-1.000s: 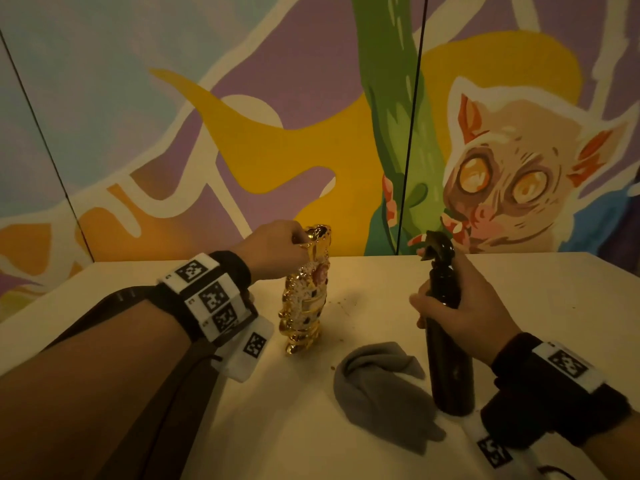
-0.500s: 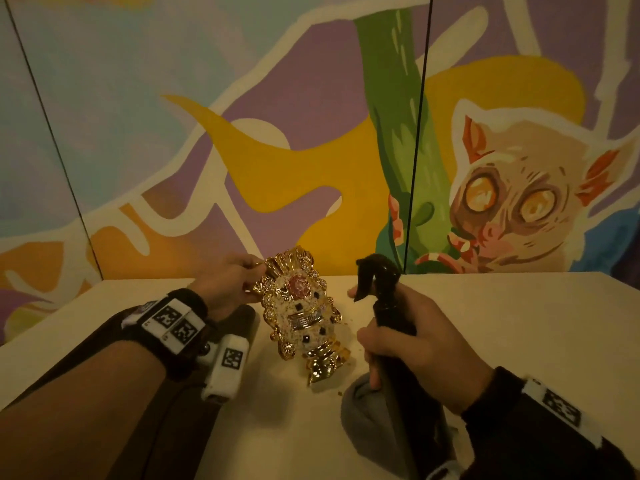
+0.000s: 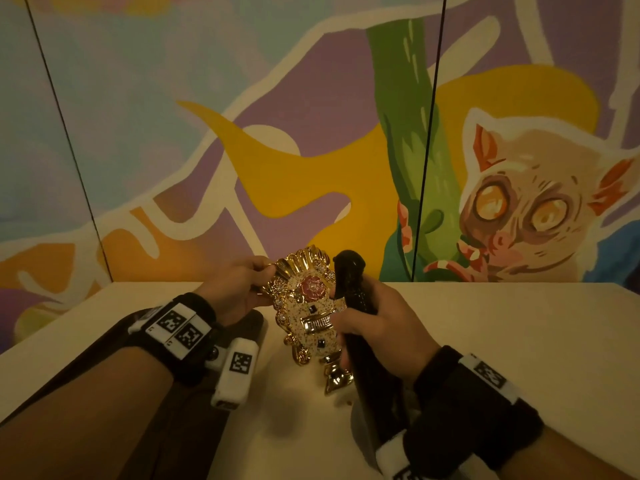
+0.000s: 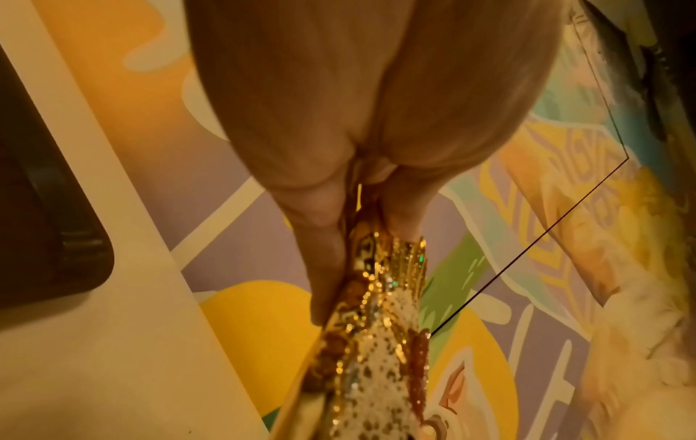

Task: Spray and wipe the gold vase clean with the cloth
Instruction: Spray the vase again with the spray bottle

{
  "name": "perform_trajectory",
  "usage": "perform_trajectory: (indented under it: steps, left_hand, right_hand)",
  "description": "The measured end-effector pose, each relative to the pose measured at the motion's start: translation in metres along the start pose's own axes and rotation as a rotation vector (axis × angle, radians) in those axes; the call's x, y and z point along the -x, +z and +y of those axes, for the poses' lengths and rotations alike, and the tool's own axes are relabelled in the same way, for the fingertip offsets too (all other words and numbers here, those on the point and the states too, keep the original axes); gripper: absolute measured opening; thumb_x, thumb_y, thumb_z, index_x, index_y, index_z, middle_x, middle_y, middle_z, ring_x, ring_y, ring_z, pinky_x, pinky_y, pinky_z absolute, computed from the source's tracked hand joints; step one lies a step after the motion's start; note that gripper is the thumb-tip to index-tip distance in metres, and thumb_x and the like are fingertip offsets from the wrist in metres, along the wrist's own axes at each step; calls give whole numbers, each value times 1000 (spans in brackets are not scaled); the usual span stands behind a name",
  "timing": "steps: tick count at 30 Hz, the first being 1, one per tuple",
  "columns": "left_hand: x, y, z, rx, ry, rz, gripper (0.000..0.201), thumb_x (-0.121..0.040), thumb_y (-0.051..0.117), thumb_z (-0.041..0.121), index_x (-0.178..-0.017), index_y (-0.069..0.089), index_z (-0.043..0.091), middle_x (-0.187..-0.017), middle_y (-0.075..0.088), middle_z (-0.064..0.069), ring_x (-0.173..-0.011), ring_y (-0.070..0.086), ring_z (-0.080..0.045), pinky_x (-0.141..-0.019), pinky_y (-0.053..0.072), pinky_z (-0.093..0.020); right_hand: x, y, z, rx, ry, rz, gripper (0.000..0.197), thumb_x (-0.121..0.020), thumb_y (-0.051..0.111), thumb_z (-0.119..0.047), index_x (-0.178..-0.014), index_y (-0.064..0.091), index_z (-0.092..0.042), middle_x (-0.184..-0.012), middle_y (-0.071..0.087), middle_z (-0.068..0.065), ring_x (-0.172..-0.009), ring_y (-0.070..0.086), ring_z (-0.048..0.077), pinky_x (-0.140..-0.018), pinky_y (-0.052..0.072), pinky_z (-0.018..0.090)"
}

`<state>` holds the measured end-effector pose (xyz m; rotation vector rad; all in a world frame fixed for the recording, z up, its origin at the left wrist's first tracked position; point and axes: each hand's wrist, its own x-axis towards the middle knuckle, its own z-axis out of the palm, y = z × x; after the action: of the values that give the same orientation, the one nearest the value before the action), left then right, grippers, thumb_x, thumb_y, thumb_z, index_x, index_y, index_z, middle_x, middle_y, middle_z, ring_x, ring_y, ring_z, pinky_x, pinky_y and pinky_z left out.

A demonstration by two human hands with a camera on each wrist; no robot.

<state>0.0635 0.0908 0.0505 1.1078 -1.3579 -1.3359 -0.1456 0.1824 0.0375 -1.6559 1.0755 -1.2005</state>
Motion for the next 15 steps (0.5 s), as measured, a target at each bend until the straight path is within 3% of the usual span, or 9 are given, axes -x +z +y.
perform_trajectory:
  steps: [4,9,11,13,15]
  left_hand:
    - [1,-1,3,-5,24,-12,18,-97,41,2,-107,55,-3,-87,58,-13,-80,57,-22,-73,55,-36]
    - [3,1,7,8,36,-10,17,-98,40,2,-97,56,-2,-82,58,-11,-76,58,-20,-67,54,-33]
    - [3,0,7,20,39,-7,17,-97,40,3,-101,56,-2,-84,59,-12,-77,58,-21,-65,56,-32]
    - [2,-4,8,32,42,7,19,-97,40,3,-107,55,-2,-85,59,-12,-78,59,-21,-68,55,-33]
    - [2,-7,10,47,43,21,17,-98,41,4,-102,56,-2,-86,59,-11,-78,58,-21,-68,54,-34]
  right_hand:
    - [-3,0,0,-5,1,-6,43,-69,64,-25,-110,52,-17,-67,61,12,-52,61,33,-60,55,53]
    - [-5,4,-2,9,5,2,41,-67,63,-24,-106,53,-13,-68,59,13,-52,59,31,-58,56,47]
    - [-4,2,-2,9,9,6,40,-68,64,-24,-104,54,-12,-67,59,12,-52,59,31,-57,56,45]
    - [1,-2,-1,22,5,10,38,-69,65,-24,-106,56,-17,-67,60,10,-52,60,30,-56,56,44]
    - [9,-8,2,28,4,6,38,-70,65,-25,-107,56,-20,-66,61,10,-52,60,32,-55,56,44]
